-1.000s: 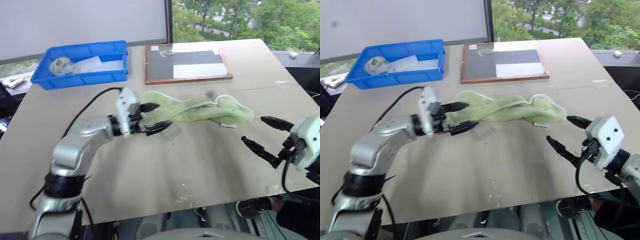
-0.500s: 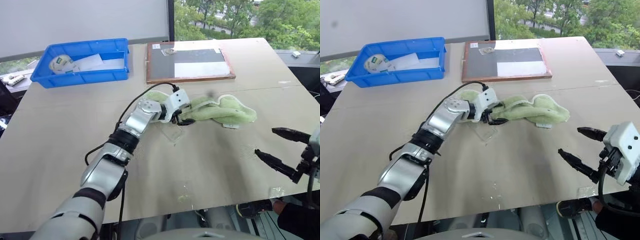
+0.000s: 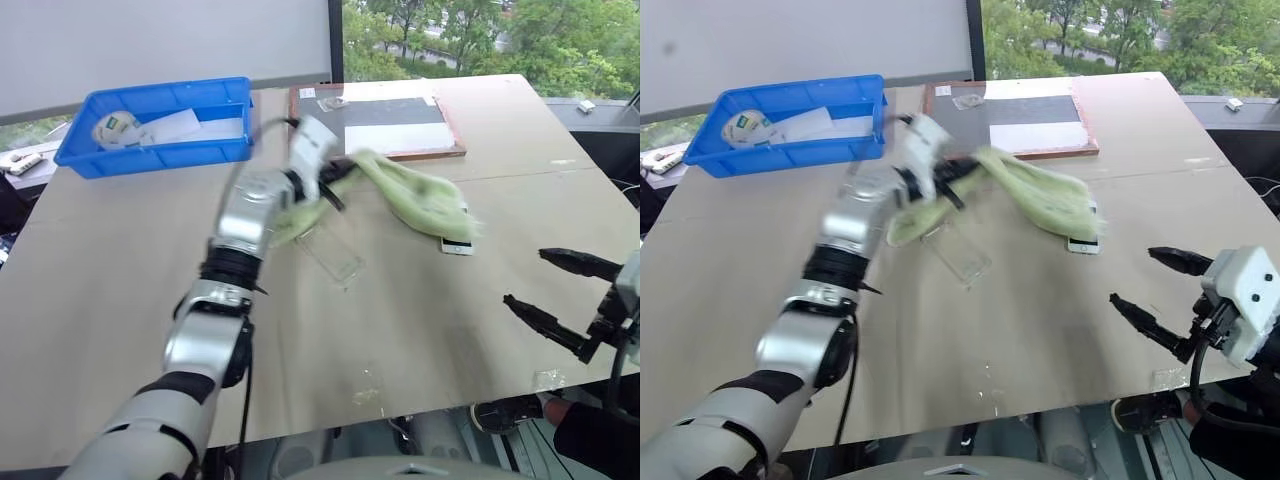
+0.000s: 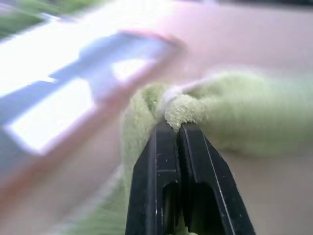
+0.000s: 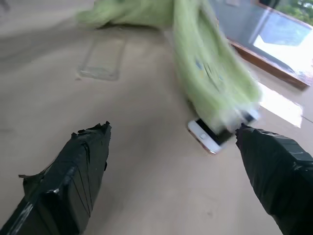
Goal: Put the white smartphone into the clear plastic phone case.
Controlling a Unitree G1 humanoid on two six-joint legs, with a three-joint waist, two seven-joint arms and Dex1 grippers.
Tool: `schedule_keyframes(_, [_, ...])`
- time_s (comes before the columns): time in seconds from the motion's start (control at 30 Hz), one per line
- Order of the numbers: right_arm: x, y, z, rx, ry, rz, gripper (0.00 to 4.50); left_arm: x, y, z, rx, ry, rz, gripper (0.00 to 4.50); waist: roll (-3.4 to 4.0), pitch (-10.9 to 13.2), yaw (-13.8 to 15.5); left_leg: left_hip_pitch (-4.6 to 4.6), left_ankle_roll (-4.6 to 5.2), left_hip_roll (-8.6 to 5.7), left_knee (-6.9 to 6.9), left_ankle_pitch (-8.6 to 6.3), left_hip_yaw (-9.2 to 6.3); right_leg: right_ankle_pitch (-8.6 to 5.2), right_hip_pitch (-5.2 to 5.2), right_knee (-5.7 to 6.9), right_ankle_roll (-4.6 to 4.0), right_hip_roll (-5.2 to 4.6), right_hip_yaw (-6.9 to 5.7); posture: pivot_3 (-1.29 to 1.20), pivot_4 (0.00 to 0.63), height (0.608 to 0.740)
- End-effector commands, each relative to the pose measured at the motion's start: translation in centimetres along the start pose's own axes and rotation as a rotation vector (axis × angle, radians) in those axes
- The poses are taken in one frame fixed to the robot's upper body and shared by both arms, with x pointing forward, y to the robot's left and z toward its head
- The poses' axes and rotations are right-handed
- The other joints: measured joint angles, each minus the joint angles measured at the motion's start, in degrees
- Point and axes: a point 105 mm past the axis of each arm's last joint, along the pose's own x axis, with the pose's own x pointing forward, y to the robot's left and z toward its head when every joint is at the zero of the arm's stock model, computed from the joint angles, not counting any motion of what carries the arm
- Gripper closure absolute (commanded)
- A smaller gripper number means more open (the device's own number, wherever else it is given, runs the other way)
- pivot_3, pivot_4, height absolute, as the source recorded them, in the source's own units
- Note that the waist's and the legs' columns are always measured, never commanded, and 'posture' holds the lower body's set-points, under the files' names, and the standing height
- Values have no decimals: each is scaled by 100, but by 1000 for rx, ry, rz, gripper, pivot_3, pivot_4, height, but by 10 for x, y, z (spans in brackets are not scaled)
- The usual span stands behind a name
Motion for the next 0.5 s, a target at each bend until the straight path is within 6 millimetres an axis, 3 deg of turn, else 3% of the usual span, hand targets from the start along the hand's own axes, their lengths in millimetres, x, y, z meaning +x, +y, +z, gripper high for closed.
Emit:
schedule_keyframes(0.03, [9, 3, 9, -26, -57, 30, 0, -42, 56, 18, -4, -39, 253, 4441, 2, -1, 16, 2, 0, -3, 0, 0, 0, 2, 2, 1, -4, -1, 1, 0, 150, 740])
schedule_keyframes(0.1, [15, 4, 8, -17, -73, 54, 0, -74, 86, 18, 6, -22, 383, 4441, 0, 0, 19, 1, 0, -4, 3, 0, -1, 3, 3, 0, -4, -1, 0, 0, 150, 740])
schedule_keyframes(0.2, [24, 5, 8, -15, -89, 89, 0, -107, 109, 17, 29, -13, 493, 4441, -7, 1, 32, 1, -1, -6, 4, 0, -1, 4, 3, 0, -5, 0, -2, 0, 150, 740])
schedule_keyframes(0.27, [27, 5, 11, -20, -103, 113, 0, -122, 115, 11, 21, 10, 488, 4441, -7, 1, 86, -1, -1, -7, 6, 1, -1, 5, 3, 0, -6, -2, -6, 0, 150, 740])
schedule_keyframes(0.37, [30, 5, 14, -29, -110, 132, 0, -135, 106, -5, 3, 53, 402, 4441, -6, 0, 124, -2, -2, -8, 7, 1, 2, 5, 4, 0, -7, -5, -8, 0, 150, 740])
schedule_keyframes(0.5, [35, 5, 15, -32, -109, 138, 0, -173, 118, -50, -37, 157, 501, 4441, -5, 0, 155, 2, -2, -6, 5, 1, 7, 5, 4, 0, -9, -5, -6, 0, 150, 740])
